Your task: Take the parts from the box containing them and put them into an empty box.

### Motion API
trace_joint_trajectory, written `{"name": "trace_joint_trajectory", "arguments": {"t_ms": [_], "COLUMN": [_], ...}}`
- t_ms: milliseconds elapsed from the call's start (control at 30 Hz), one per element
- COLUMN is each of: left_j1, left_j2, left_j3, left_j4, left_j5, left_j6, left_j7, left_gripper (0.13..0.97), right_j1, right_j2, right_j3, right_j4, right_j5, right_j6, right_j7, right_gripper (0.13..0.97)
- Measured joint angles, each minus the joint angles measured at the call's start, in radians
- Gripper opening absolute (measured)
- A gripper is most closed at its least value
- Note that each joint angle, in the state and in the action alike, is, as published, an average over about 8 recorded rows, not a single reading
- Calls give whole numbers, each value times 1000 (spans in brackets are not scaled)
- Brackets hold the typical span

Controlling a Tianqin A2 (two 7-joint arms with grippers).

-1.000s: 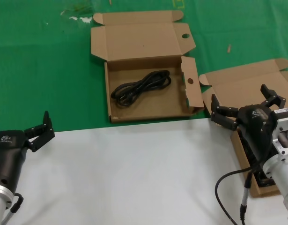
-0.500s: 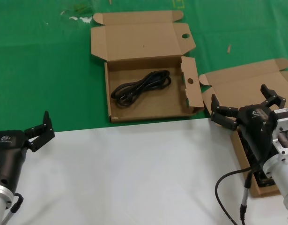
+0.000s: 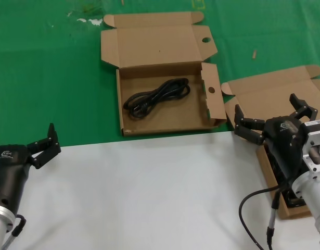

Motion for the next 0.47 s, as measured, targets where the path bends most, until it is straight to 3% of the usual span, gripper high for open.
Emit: {"name": "trace_joint_trajectory", "arguments": {"t_ms": [467], "left_j1": [0], "left_j2": [0], "left_j3": [0], "left_j4": [0], "left_j5": [0], "left_j6": [0], "left_j7": [0], "left_gripper": [966], "right_j1": [0], "right_j2": [0], "right_j3": [0], "right_j4": [0], "right_j5": [0], "right_j6": [0], "right_j7": [0], "right_gripper": [966]}}
